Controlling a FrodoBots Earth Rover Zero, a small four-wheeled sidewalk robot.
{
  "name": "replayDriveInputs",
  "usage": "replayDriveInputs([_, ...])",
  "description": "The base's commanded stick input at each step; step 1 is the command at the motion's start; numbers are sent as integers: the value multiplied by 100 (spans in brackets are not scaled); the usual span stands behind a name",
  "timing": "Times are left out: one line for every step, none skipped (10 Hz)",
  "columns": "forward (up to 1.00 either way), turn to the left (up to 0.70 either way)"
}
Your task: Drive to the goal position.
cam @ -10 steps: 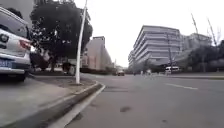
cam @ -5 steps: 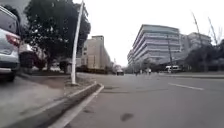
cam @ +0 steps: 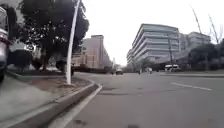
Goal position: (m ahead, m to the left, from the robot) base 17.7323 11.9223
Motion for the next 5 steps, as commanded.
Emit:
replayDriveInputs([70,0])
replayDriveInputs([70,0])
replayDriveInputs([70,0])
replayDriveInputs([70,0])
replayDriveInputs([70,0])
